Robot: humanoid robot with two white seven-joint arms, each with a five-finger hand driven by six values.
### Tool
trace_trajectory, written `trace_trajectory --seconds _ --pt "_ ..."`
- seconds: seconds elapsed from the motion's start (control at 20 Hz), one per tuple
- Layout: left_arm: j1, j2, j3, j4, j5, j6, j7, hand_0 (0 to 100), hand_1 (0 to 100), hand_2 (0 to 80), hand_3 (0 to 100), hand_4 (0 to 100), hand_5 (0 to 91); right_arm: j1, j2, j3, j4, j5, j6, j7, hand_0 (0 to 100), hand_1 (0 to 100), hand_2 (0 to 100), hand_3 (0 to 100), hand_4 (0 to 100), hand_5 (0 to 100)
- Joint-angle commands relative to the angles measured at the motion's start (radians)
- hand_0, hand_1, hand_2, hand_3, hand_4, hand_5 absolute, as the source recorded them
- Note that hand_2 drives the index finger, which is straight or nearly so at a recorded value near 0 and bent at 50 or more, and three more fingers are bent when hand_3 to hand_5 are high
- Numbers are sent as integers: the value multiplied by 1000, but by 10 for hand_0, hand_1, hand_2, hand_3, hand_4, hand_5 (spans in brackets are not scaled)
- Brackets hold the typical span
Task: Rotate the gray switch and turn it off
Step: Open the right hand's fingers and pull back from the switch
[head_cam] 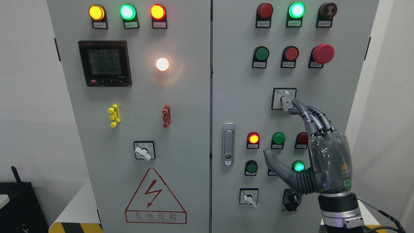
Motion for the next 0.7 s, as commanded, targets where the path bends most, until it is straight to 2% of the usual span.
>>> trace_trajectory --seconds 0.0,0.2,0.65 --pt "0 0 32 0 0 0 0 120 389 0 0 0 0 32 -36 -41 -50 0 2 -6 125 341 17 5 0 0" --pt "0 0 32 0 0 0 0 120 389 0 0 0 0 48 -49 -57 -65 0 4 -8 126 338 24 8 0 0" --pt "0 0 32 0 0 0 0 120 389 0 0 0 0 67 -46 -60 -80 -1 2 -8 130 333 33 34 0 0"
